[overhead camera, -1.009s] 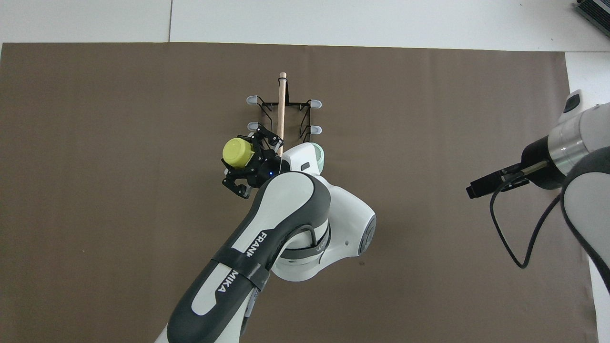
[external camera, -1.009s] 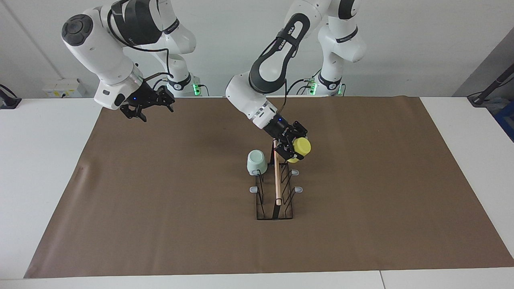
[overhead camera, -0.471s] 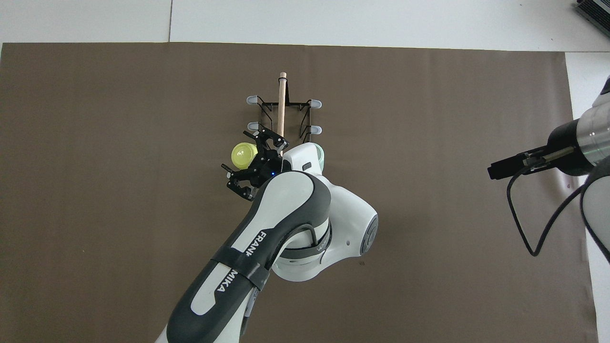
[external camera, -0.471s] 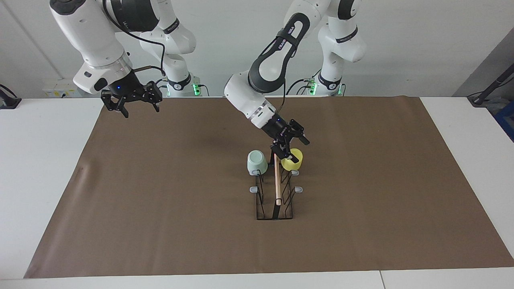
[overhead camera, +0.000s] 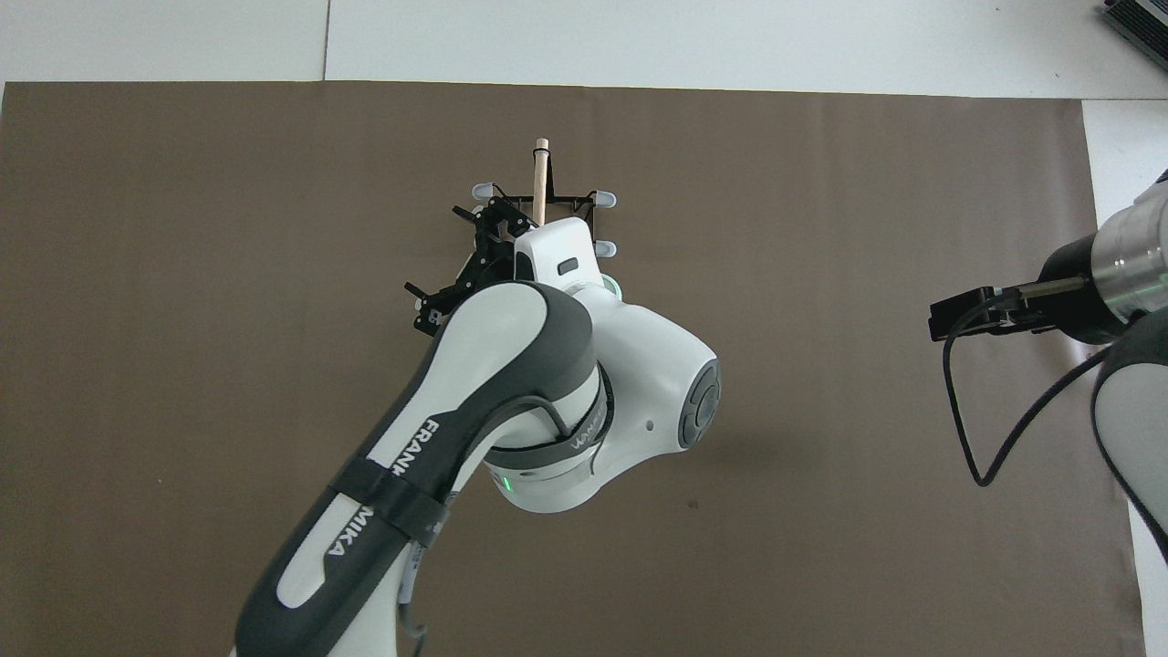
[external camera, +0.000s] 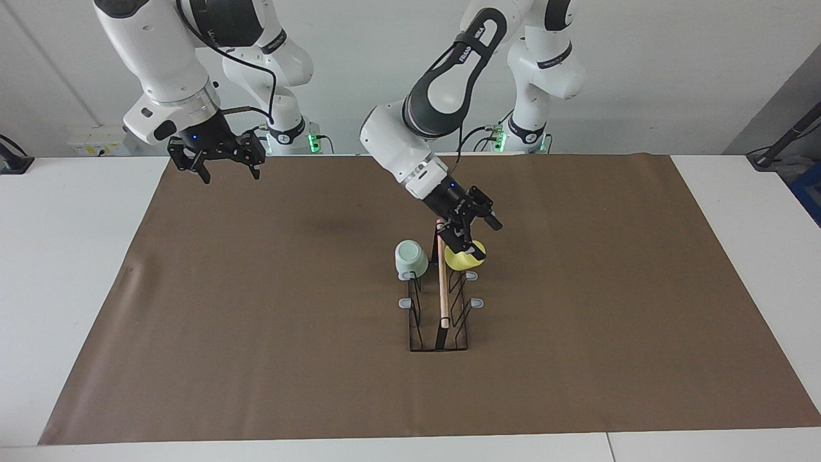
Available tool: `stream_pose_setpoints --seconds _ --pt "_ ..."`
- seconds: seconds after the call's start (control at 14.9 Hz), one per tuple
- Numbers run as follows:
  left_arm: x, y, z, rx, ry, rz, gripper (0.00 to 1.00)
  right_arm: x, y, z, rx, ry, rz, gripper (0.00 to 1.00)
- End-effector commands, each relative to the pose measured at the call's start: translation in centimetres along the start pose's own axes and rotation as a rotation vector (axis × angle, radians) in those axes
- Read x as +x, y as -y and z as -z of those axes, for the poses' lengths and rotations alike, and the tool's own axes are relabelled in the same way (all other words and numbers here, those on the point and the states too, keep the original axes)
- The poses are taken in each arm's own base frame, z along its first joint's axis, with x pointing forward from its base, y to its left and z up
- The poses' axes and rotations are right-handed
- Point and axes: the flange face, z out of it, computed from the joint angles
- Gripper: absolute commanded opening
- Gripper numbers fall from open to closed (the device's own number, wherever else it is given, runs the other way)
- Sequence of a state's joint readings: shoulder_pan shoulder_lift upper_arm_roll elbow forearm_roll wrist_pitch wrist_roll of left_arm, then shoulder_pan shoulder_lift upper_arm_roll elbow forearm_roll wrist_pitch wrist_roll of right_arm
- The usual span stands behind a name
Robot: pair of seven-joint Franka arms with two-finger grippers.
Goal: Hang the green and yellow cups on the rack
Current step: 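Open the left gripper and withdraw it from the rack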
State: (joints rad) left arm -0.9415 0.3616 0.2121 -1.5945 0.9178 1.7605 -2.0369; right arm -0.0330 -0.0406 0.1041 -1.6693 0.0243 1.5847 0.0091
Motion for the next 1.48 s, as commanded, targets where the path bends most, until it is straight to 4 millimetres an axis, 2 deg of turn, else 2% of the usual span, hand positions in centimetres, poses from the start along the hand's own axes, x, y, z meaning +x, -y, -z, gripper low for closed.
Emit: stream_pose_setpoints --seconds 0.0,0.13,0.27,0.34,0.67,1.01,1.41 --pt "7.0 0.3 -0.5 -0.031 0.132 -0.019 1.00 0.1 0.0 0.4 -0.019 -0.017 -0.017 1.00" --pt "10.7 0.7 -2.4 -0.023 0.217 -0.010 1.00 0.4 0.8 0.5 -0.020 -0.029 0.003 1.00" --pt "13.1 0.8 -4.4 -0.055 0.317 -0.002 1.00 1.5 -0.5 1.4 -0.022 -0.048 -0.013 1.00" --pt "14.2 0.9 -5.9 -0.063 0.340 0.002 1.00 1.8 -0.3 1.8 -0.032 -0.052 -0.004 1.00" --pt "19.6 2.5 -11.8 -0.136 0.512 0.005 1.00 1.4 -0.8 1.8 -0.048 -0.007 0.029 1.00" --pt "24.3 4.9 -17.7 -0.204 0.633 -0.104 1.00 1.4 -0.7 1.7 -0.038 -0.008 0.041 1.00" --pt "28.2 8.5 -22.4 -0.300 0.717 -0.318 1.00 1.5 -0.5 1.1 -0.040 -0.001 0.041 1.00"
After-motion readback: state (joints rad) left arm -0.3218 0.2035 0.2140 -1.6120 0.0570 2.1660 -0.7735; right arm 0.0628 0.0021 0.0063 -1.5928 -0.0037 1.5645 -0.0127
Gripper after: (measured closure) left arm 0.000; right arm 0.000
